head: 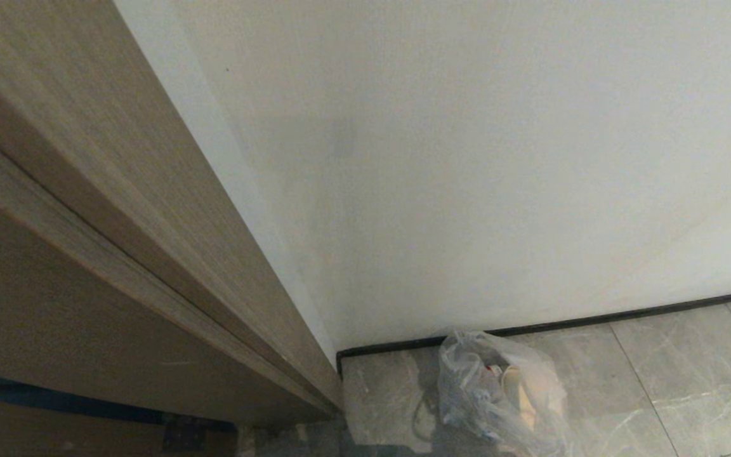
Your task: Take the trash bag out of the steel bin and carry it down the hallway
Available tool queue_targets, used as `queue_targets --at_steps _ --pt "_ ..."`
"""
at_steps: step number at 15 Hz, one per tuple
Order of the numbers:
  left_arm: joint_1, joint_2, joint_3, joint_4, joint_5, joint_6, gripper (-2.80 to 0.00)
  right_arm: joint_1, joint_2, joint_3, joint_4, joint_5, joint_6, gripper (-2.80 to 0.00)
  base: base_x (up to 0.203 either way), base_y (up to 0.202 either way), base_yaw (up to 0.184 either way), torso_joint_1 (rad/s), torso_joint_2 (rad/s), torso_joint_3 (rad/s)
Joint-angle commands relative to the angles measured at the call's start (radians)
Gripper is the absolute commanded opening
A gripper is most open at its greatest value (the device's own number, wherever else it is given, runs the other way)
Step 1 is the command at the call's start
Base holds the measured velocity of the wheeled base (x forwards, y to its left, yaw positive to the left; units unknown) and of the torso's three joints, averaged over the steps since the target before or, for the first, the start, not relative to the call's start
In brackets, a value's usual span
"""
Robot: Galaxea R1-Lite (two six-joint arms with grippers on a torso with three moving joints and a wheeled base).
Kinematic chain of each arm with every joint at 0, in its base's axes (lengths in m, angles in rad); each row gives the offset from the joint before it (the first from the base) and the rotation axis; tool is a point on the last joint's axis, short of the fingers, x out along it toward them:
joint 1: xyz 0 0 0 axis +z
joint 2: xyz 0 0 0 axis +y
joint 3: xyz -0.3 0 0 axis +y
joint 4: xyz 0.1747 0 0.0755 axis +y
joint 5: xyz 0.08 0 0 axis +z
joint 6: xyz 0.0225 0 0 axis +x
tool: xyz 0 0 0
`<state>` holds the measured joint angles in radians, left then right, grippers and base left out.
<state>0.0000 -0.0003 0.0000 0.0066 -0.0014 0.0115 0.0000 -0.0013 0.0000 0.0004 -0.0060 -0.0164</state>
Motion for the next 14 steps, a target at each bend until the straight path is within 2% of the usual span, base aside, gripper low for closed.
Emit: queue_targets --at_steps 1,4,8,14 --pt "0.0 -0.001 0.0 0.001 -0.002 0.003 -2.8 0.0 0.001 0.002 0.0 0.0 0.0 -2.8 0.0 0.0 0.0 0.0 0.0 0.0" --pt "0.0 -0.001 0.0 -0.002 0.0 0.012 -2.8 0.0 0.001 0.002 0.0 0.0 0.0 -2.8 0.0 0.0 0.0 0.0 0.0 0.0" --pt "0.0 0.0 0.0 -0.002 0.001 -0.008 -2.8 0.0 0.001 0.002 0.0 0.0 0.0 -2.8 0.0 0.0 0.0 0.001 0.0 0.019" --pt "0.0 0.0 0.0 -0.002 0.001 -0.01 -2.8 0.0 0.001 0.002 0.001 0.0 0.0 -2.8 0.0 0.0 0.0 0.002 0.0 0.176"
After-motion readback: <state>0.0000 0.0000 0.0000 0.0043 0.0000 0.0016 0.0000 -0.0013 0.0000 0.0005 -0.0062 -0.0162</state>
